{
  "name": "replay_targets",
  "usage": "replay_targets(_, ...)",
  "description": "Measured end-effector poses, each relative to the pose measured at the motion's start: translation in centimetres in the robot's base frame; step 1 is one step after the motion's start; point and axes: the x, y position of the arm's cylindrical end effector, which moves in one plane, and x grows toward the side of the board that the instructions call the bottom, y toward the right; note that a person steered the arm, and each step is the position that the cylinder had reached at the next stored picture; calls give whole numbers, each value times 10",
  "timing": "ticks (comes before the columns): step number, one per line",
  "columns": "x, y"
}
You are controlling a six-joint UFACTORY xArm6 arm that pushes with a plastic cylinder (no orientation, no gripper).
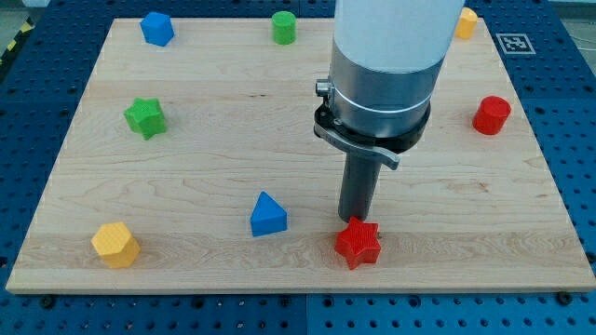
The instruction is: Place the blue triangle diagonally in between green star and red star
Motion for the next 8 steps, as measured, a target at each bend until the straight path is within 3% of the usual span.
replay_targets(1,-3,0)
replay_targets(3,-61,-28)
replay_targets(6,-65,-43)
replay_targets(8,-49,-99)
